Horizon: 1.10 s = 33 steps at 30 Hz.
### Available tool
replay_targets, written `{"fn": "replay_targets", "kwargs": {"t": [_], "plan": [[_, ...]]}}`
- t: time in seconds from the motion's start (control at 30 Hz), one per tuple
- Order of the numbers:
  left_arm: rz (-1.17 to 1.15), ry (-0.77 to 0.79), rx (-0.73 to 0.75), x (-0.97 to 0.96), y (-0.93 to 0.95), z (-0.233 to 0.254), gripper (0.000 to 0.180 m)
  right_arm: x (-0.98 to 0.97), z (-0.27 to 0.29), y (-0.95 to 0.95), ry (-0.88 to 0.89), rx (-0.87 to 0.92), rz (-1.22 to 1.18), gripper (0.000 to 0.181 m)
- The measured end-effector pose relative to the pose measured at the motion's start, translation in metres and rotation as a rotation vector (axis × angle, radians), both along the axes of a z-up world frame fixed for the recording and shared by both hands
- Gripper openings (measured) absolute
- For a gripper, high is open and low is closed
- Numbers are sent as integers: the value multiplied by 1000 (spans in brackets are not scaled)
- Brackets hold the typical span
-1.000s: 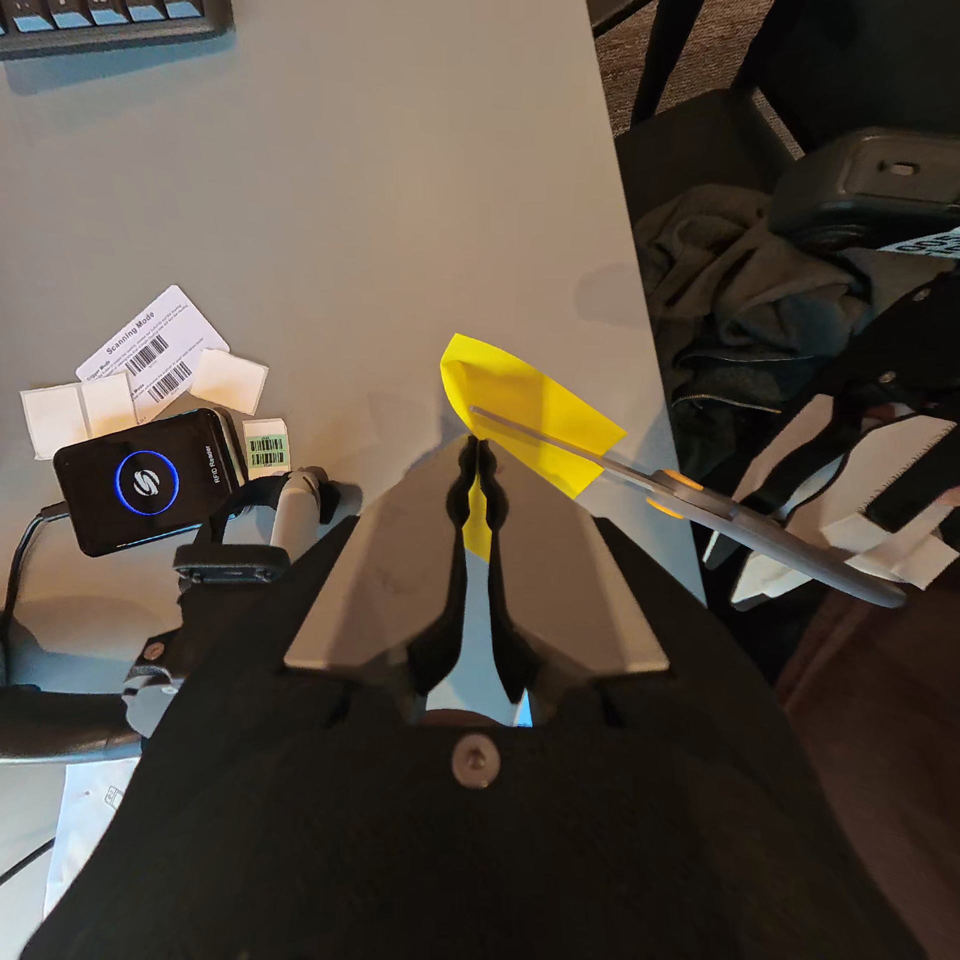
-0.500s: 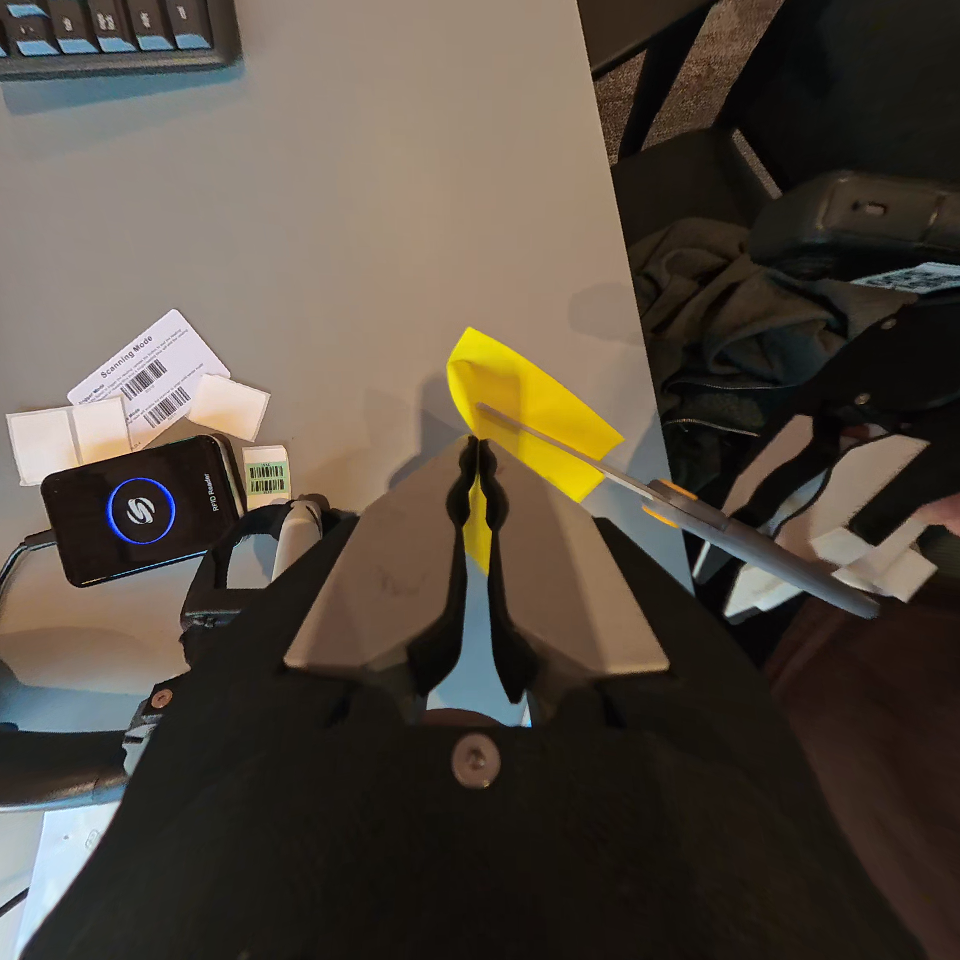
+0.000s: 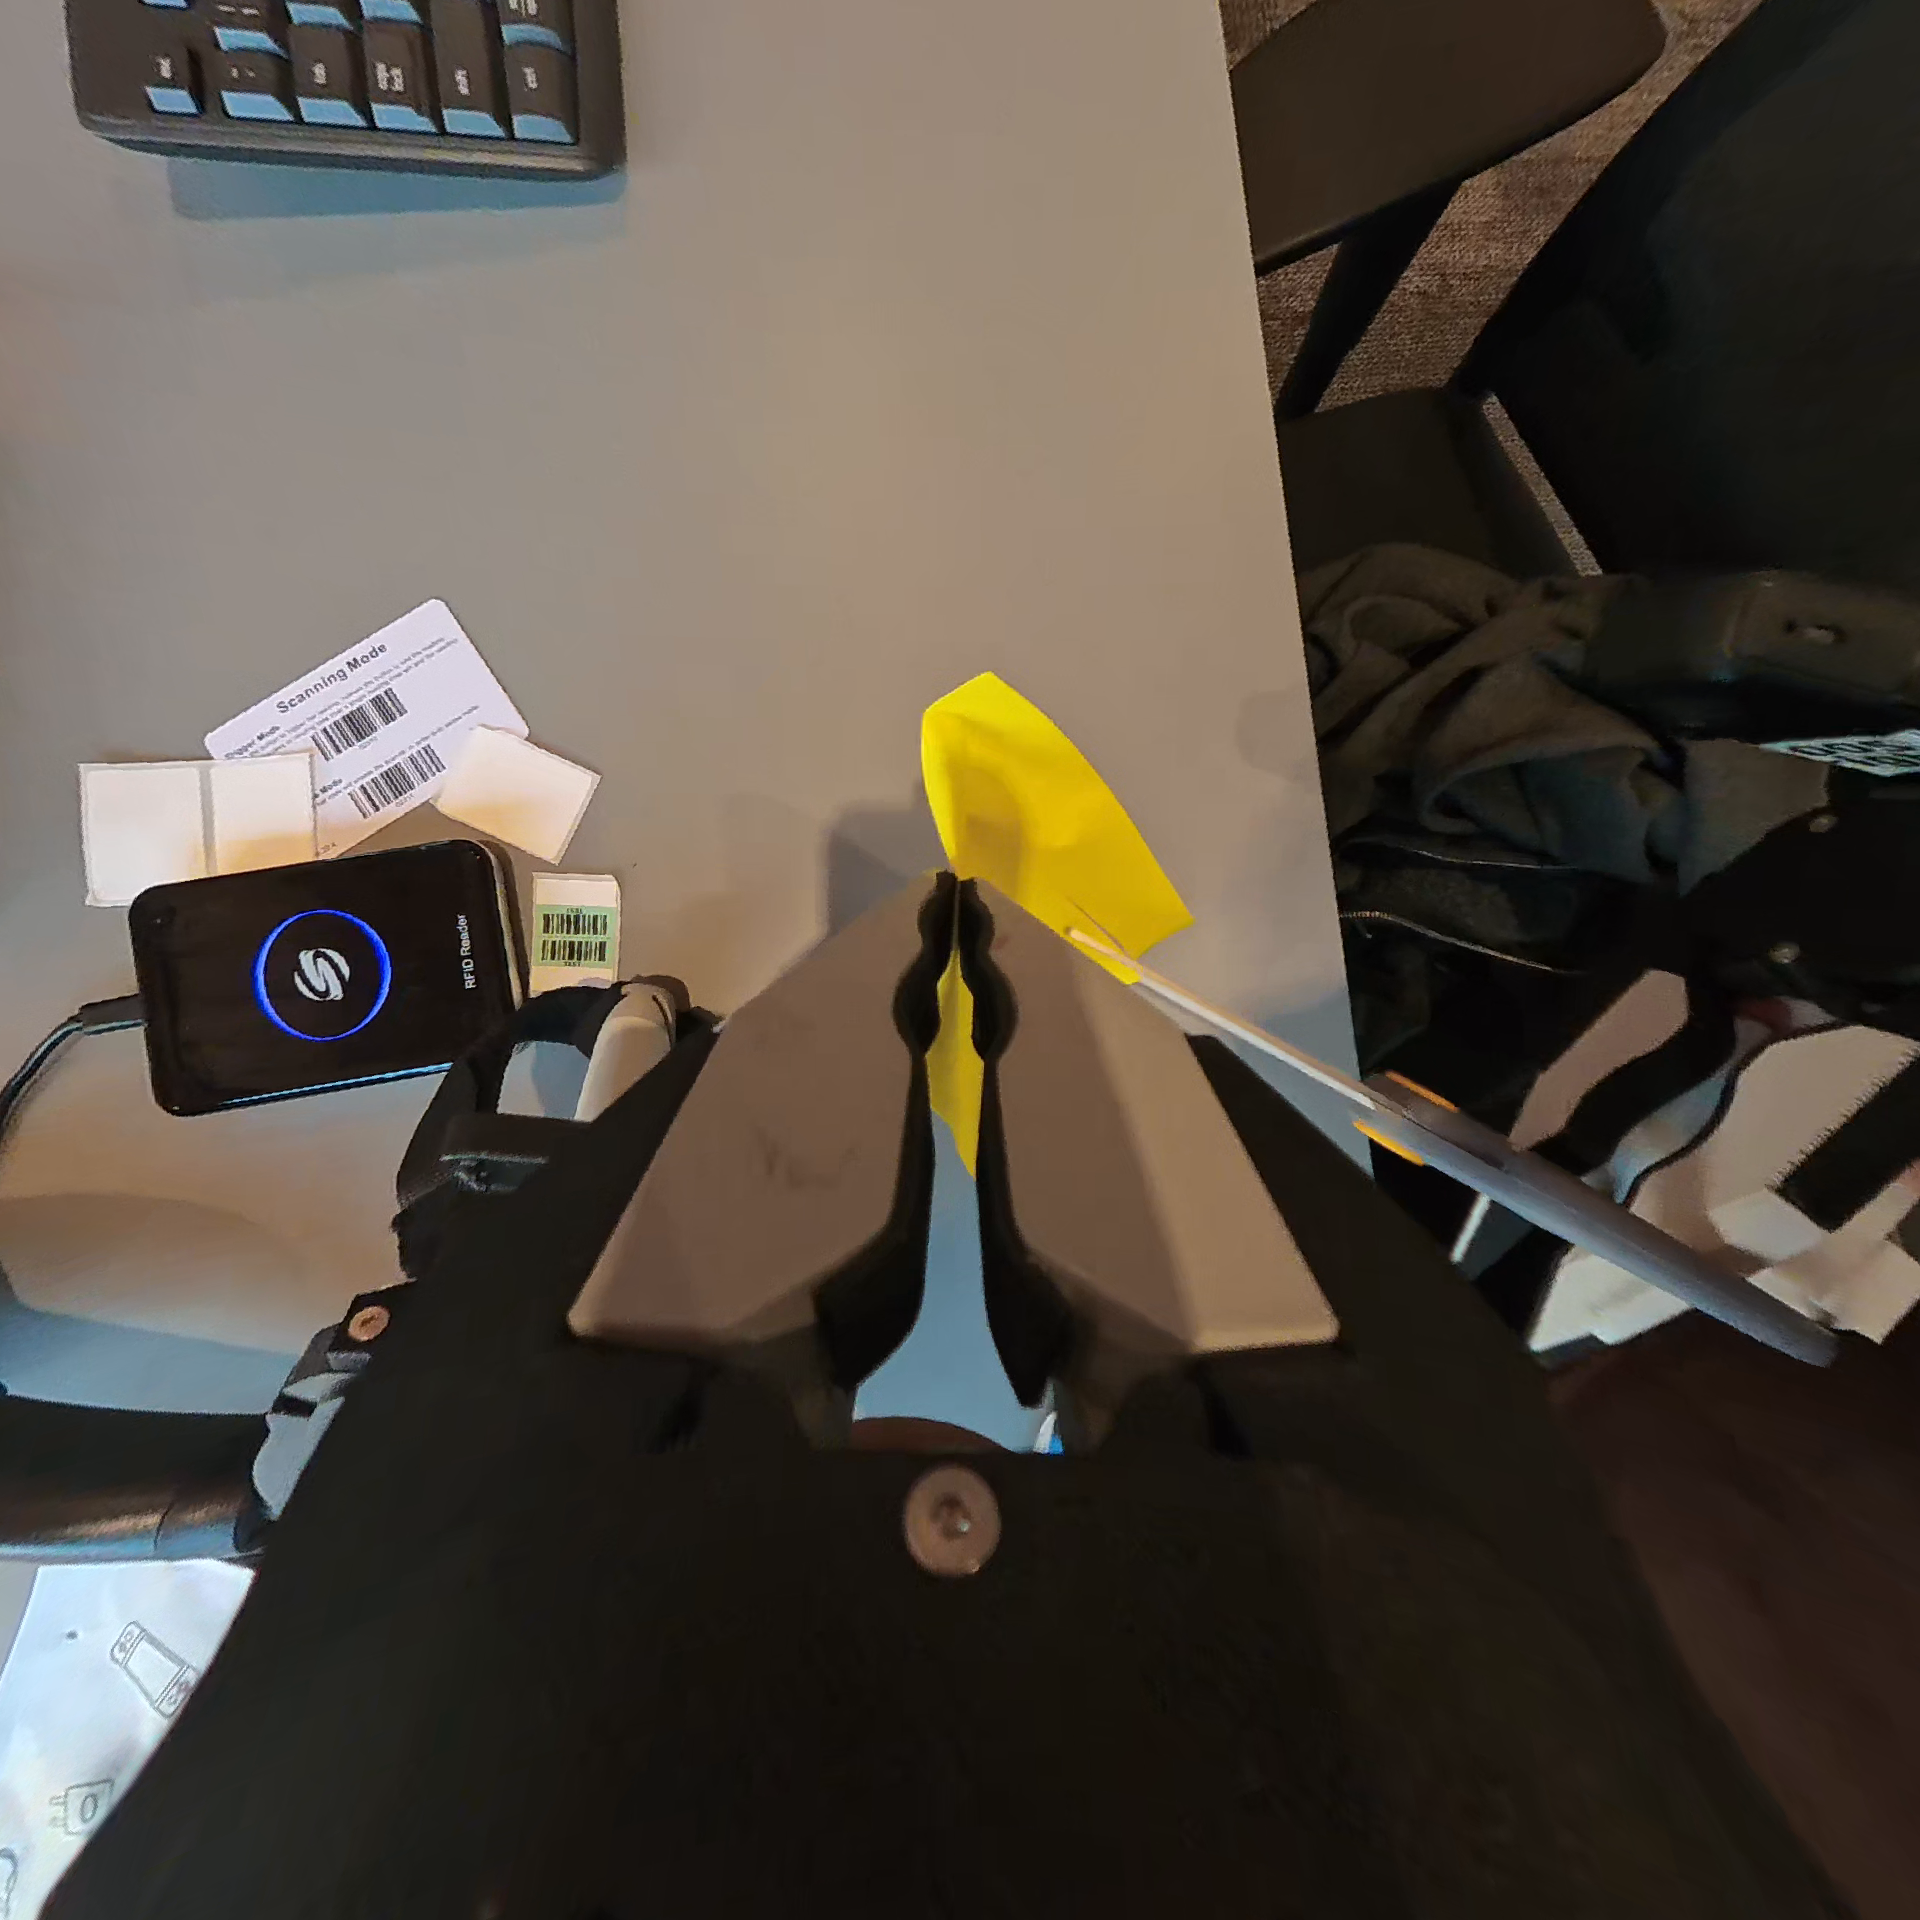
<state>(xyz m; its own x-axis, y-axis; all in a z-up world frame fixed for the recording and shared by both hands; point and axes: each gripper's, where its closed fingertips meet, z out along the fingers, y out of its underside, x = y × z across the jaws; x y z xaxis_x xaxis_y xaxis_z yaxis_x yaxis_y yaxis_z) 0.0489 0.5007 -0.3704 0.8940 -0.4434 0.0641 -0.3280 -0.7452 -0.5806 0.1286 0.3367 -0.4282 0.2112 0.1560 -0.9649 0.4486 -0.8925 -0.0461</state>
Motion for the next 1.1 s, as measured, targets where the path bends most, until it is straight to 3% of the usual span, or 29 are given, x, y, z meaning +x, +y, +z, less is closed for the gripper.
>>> {"fn": "replay_targets", "kwargs": {"t": [0.9, 1.1], "plan": [[18, 123, 0, -31, -27, -8, 0, 18, 14, -25, 56, -18, 87, 31], [-109, 160, -39, -36, -52, -15, 0, 39, 24, -21, 46, 43, 227, 32]]}}
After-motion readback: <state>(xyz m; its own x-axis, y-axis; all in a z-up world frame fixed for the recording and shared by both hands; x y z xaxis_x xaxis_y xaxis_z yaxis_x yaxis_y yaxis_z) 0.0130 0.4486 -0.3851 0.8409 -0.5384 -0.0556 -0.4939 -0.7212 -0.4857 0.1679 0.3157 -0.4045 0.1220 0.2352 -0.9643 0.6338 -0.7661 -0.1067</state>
